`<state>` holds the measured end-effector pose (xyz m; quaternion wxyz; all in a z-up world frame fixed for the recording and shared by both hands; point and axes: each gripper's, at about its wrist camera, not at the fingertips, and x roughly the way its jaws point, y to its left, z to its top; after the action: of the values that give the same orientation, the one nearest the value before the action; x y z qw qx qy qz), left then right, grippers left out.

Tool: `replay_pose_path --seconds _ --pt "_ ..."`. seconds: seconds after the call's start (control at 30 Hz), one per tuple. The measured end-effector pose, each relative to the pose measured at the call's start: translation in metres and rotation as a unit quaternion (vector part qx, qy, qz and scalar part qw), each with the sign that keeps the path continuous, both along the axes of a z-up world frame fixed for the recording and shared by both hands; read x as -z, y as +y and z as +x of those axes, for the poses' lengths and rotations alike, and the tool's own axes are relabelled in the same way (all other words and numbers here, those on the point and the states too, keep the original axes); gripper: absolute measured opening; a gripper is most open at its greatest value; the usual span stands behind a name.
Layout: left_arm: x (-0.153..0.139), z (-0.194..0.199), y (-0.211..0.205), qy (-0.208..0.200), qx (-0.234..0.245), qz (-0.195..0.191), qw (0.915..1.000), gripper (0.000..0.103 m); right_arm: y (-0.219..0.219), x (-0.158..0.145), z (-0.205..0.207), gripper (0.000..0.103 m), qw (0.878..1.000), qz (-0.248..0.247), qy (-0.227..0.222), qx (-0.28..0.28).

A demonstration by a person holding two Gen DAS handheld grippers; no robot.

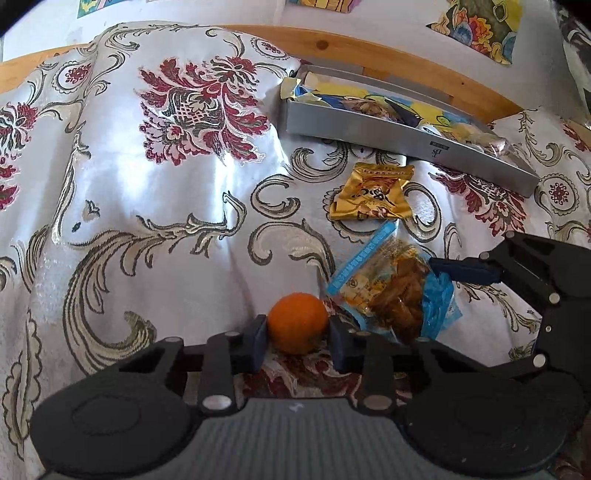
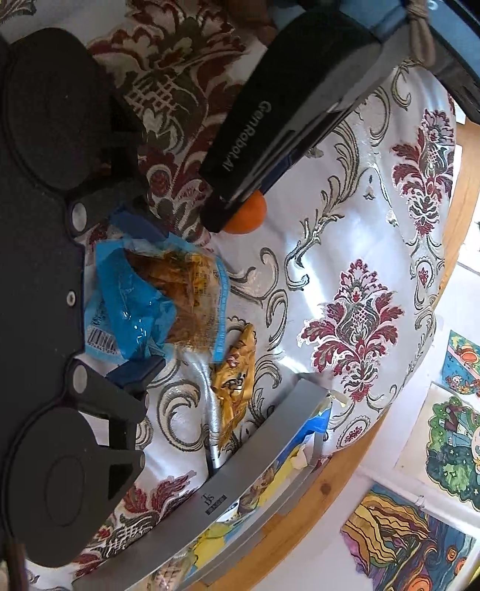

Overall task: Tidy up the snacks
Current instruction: 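Close the left tool on the mandarin while the right tool grasps the bread packet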

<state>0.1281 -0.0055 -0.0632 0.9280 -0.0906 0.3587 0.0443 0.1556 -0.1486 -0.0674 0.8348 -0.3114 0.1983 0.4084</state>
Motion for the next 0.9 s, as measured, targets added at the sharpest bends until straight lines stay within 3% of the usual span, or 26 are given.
replay_pose_path --seconds 0.33,0.77,0.8,0.83,0.9 --pt "-0.006 -0.013 -0.001 0.002 0.007 -0.019 0.9998 0.037 -0.004 -0.002 -0.011 0.057 0.999 -0.011 0.000 0.031" --pt "-0.020 -0.030 0.003 -0.011 0.012 -0.023 0.9996 0.037 0.004 0.001 -0.036 0.044 0.996 -0.037 -0.061 0.051" --pt "-0.021 -0.031 0.004 -0.012 0.012 -0.024 0.9996 0.037 0.005 0.001 -0.038 0.042 0.996 -0.038 -0.066 0.051" --pt "-0.021 -0.032 0.004 -0.013 0.011 -0.024 0.9996 0.037 0.005 0.001 -0.040 0.034 0.995 -0.040 -0.072 0.052" --pt "-0.023 -0.033 0.005 -0.016 0.011 -0.025 0.9995 0.037 0.006 0.000 -0.044 0.032 0.994 -0.042 -0.088 0.053"
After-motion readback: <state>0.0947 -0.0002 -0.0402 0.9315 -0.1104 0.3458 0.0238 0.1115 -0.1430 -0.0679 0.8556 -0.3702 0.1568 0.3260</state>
